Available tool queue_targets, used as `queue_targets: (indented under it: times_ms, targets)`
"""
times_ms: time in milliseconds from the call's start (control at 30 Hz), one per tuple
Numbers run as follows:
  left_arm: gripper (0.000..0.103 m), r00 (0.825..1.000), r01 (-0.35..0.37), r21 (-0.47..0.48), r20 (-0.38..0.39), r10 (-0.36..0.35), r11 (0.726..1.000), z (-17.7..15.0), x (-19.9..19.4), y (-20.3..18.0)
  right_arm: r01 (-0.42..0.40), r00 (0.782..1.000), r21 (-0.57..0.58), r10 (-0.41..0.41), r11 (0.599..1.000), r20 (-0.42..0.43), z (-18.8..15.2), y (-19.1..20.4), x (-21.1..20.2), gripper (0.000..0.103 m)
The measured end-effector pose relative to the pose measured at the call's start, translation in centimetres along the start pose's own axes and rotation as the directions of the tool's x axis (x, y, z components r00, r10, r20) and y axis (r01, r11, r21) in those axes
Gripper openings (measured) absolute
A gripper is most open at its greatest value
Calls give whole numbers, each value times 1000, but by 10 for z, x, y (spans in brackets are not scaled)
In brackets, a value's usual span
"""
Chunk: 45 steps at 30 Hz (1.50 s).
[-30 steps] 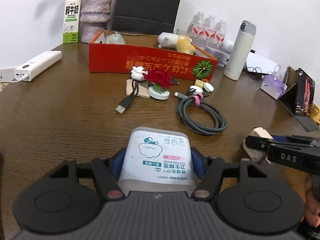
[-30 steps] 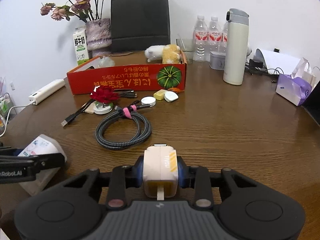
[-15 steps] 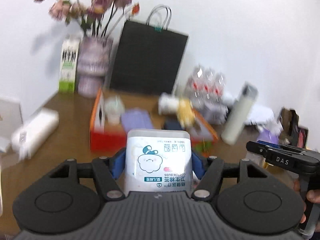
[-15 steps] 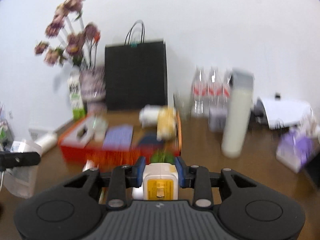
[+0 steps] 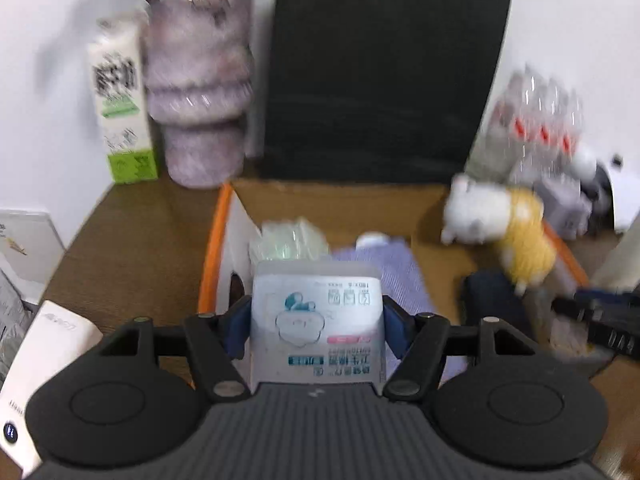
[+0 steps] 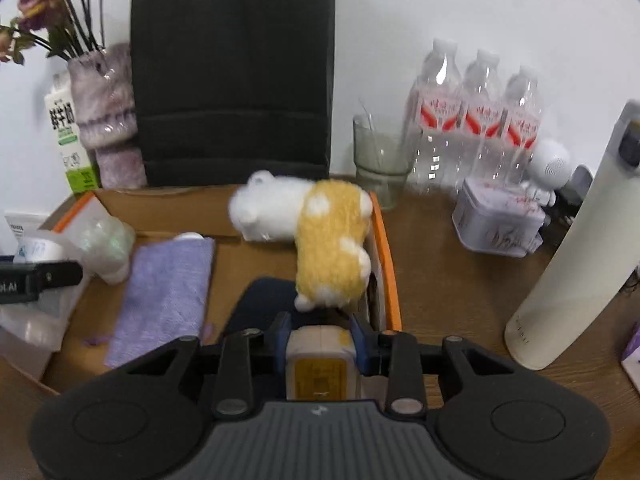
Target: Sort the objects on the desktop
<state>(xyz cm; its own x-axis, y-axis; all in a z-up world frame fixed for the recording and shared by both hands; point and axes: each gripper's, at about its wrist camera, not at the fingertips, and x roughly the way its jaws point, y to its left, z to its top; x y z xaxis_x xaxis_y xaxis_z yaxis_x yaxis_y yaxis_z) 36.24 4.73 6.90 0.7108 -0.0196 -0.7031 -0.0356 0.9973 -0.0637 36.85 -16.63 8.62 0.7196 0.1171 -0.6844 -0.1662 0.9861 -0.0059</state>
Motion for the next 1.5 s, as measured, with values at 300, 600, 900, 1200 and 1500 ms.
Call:
queue_targets:
  times_ms: [300,600,900,1200,1500]
  targets:
    - [98,995,6,47,102,-11,999,13,-5,3,72,996,-101,-66,992,57,56,6,37,54]
    - [98,995,-15,55,101,9,998,7,7,15,102,994,-244,-107,965,-9,46,27,62,11]
    - [98,994,-4,26,110,1,1000,14,-26,19,93,983,-326,-139,941,-121,50,31,61,6]
    - [103,982,16,-61,191,-5,998,-59,-120,-9,-103,987,-71,110,992,113,-5,0,-76,51]
    - [103,972,60,-80,233,-40,995,-206,-184,-50,-216,964,-12,215,976,158,-166,8,-171,88]
